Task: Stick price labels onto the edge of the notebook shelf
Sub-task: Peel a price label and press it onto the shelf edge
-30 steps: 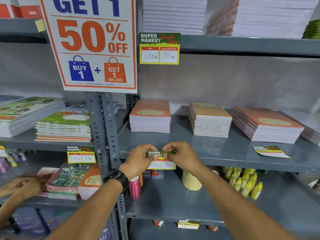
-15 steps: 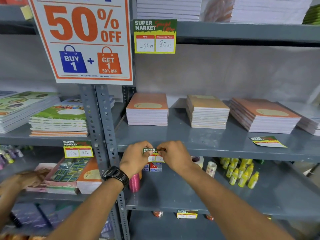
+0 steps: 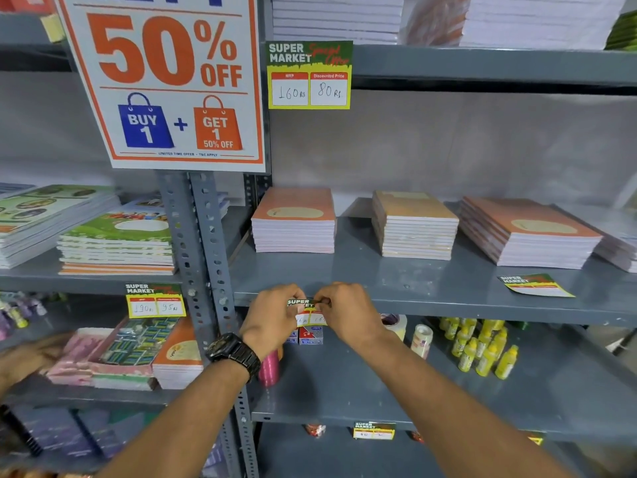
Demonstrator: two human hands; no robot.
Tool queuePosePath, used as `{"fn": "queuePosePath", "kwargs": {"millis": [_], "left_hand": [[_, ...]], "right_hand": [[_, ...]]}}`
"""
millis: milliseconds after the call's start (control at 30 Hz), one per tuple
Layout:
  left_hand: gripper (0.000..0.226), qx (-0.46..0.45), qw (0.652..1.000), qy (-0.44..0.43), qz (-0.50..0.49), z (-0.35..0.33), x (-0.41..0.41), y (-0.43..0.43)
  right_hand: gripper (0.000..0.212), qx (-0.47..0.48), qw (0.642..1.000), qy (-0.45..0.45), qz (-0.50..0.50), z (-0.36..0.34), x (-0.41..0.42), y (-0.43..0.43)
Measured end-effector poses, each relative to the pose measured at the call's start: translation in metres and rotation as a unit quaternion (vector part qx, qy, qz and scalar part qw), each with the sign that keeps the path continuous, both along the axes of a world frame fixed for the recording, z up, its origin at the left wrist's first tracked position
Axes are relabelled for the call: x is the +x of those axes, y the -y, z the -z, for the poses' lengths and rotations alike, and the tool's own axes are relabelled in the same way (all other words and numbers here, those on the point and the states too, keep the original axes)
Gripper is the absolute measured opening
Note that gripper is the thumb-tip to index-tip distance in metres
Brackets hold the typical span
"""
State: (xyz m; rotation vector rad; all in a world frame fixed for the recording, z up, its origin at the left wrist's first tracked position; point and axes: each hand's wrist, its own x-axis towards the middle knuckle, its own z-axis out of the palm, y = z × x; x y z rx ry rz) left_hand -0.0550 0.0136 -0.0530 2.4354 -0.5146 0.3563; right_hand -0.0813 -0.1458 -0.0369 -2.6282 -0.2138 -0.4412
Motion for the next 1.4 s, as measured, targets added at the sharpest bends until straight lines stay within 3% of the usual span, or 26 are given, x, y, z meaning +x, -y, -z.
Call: {"fn": "queuePosePath", "kwargs": {"millis": [467, 767, 967, 1033, 1133, 1233, 1400], "left_hand": [[0.015, 0.078, 0.996, 0.046, -0.023, -0.004, -0.004, 0.007], [0.016, 0.114, 0.990, 0.057, -0.059, -0.011, -0.005, 0.005], [0.018, 0.135, 0.984, 0.077, -0.090, -0.010, -0.010, 0.005], [0.031, 0.184, 0.964, 0.169, -0.096, -0.001, -0.018, 0.006], [0.054, 0.214, 0.939, 0.268, -0.016, 0.031, -0.030, 0.009], [0.074, 0.276, 0.924, 0.263, 0.021, 0.066, -0.033, 0.014], [0.087, 0.296, 0.937, 0.187, -0.017, 0.095, -0.021, 0.026]], "right_hand": [[0.009, -0.023, 0.999, 0.036, 0.026, 0.002, 0.001, -0.002], [0.015, -0.052, 0.998, 0.042, 0.016, -0.010, 0.002, 0.009], [0.013, -0.155, 0.979, 0.129, 0.005, 0.009, -0.005, 0.013], [0.013, -0.147, 0.978, 0.149, 0.007, 0.018, -0.011, 0.020], [0.029, -0.112, 0.982, 0.154, -0.010, 0.029, -0.023, 0.034], [0.037, -0.085, 0.985, 0.149, -0.006, 0.034, -0.029, 0.047], [0.040, -0.070, 0.988, 0.138, -0.002, 0.037, -0.032, 0.066]]}}
